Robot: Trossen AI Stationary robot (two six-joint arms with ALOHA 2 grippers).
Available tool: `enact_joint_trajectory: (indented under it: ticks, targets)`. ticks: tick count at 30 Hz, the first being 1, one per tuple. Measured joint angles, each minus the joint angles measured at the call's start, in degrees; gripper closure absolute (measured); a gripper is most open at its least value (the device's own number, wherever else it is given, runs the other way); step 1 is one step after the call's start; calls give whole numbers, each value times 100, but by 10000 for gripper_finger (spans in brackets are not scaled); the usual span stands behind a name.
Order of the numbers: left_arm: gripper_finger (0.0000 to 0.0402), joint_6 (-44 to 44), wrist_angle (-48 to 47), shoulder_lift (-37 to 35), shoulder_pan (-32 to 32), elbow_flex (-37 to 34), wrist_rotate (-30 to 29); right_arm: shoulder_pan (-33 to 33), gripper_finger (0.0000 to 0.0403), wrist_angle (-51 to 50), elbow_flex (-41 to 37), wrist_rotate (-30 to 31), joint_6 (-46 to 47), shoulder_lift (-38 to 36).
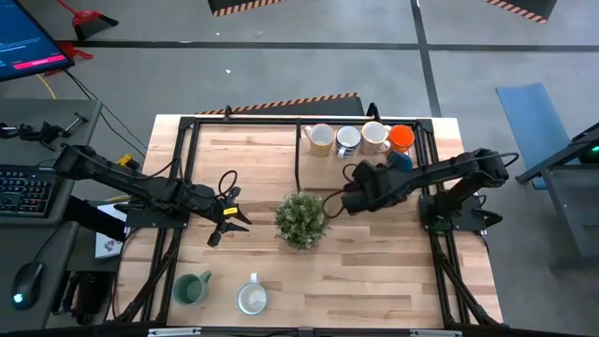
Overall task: Place coffee mugs
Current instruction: Put the black mug on the shelf
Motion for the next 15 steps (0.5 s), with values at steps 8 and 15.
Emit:
enact_joint_trajectory:
  ticks: [8, 15]
  targets:
    - [312, 138, 2, 0, 0, 0, -4, -649, 403, 1222, -381, -583, -1233, -128]
    - [312, 26, 4, 0, 0, 0, -2, -1212, 403, 1671, -601, -872, -1842, -130]
